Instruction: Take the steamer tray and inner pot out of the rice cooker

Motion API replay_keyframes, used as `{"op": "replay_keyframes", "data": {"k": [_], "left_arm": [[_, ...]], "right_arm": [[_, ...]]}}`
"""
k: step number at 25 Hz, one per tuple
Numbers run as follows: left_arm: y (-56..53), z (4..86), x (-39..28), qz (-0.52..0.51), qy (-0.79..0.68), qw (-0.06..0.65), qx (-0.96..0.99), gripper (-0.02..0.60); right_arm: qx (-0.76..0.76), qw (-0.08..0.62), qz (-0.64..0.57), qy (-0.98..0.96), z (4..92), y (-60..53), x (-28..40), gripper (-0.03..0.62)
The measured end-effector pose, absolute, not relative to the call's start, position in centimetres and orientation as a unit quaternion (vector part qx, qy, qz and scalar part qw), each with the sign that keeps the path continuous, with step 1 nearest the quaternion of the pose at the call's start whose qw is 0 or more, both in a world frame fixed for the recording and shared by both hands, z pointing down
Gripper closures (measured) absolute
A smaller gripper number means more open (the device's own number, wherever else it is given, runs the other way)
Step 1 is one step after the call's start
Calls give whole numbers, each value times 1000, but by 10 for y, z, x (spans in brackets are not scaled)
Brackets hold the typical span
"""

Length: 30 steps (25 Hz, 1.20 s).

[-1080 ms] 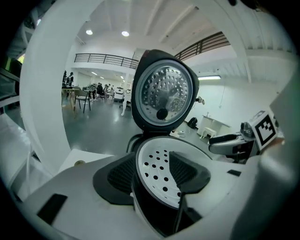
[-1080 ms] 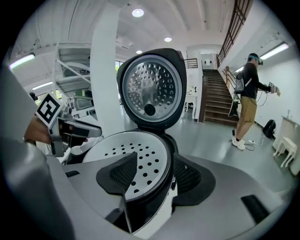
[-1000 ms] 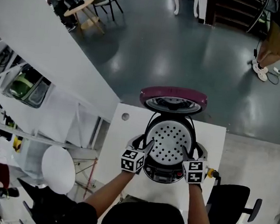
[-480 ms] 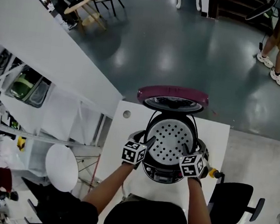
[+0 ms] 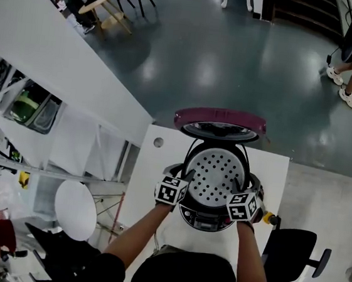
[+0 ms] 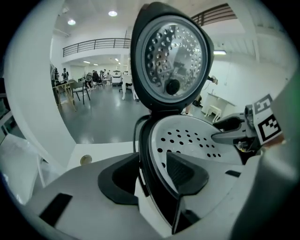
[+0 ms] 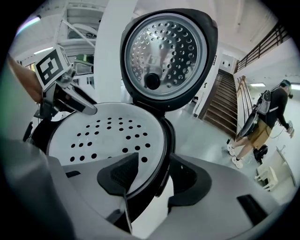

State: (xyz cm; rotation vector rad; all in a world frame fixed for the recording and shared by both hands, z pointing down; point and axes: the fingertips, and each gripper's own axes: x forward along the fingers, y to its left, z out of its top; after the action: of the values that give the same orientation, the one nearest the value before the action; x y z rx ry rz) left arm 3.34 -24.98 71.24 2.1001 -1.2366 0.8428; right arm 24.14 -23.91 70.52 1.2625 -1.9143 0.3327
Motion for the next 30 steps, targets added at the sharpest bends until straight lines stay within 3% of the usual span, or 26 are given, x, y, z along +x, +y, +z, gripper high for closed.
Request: {"op": "replay_keyframes", "data": {"k": [5, 6, 10, 19, 30], "left_arm": [[-252, 709, 34, 323, -474, 262, 776, 433], [-252, 709, 34, 325, -473, 261, 776, 437], [-252, 706, 34, 317, -476, 258, 779, 440], [-249, 698, 38, 299, -468, 265, 788, 482], [-250, 687, 42, 291, -470, 241, 798, 485]], "right_arm": [[492, 409, 117, -760, 701, -240, 240, 404], [491, 410, 113, -760, 700, -240, 239, 445], [491, 410, 112, -760, 698, -243, 239, 465], [529, 364, 126, -756, 683, -249, 242, 517], [522, 363, 162, -755, 692, -245, 246, 505]]}}
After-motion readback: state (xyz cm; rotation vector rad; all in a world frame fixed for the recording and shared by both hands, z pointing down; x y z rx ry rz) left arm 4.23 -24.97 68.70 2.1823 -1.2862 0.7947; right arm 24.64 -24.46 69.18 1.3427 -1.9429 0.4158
